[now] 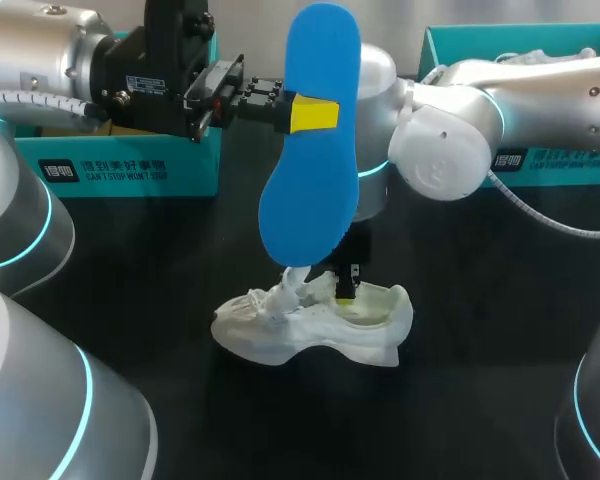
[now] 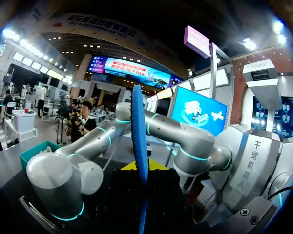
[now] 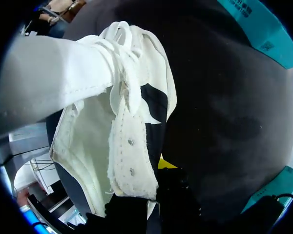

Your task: Take the shoe out of the shoebox, open the shoe tongue, remove and reinsert the insole, then place the shoe into the shoebox

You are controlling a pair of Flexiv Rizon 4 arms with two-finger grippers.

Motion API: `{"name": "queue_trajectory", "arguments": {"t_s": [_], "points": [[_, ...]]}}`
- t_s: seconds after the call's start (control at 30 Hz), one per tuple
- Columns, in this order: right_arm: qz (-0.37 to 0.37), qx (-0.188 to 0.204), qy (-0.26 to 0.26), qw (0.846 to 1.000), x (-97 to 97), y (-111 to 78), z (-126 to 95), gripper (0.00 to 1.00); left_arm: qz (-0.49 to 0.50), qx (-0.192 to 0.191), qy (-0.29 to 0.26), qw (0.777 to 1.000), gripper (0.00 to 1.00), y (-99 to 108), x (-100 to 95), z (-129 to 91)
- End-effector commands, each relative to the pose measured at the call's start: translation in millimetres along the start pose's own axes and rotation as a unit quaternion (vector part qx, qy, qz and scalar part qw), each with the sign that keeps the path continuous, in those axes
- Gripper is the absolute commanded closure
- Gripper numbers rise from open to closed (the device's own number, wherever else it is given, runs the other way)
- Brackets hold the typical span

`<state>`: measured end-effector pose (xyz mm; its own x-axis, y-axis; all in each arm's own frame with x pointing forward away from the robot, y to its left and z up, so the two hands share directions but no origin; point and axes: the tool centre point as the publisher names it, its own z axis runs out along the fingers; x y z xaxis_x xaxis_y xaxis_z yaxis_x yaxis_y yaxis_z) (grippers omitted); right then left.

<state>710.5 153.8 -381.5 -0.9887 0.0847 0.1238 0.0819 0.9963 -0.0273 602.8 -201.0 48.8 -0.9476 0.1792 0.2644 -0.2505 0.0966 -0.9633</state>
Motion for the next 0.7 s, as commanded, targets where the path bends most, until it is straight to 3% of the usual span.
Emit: {"name": "queue_trajectory", "arguments": {"t_s": [0.03, 0.43, 0.7], "points": [[0.007, -0.004, 0.001, 1.0, 3.6, -2.4, -8, 1.0, 0.0, 0.0, 0.001, 1.0, 1.0, 0, -0.9, 1], [0.078, -0.012, 0.013, 0.997, 11.4, -5.5, -29, 1.0, 0.0, 0.0, 0.001, 1.0, 1.0, 0, -0.9, 1], [0.181, -0.042, -0.002, 0.983, 18.5, -4.2, -40, 1.0, 0.0, 0.0, 0.001, 1.0, 1.0, 0, -0.9, 1]]}}
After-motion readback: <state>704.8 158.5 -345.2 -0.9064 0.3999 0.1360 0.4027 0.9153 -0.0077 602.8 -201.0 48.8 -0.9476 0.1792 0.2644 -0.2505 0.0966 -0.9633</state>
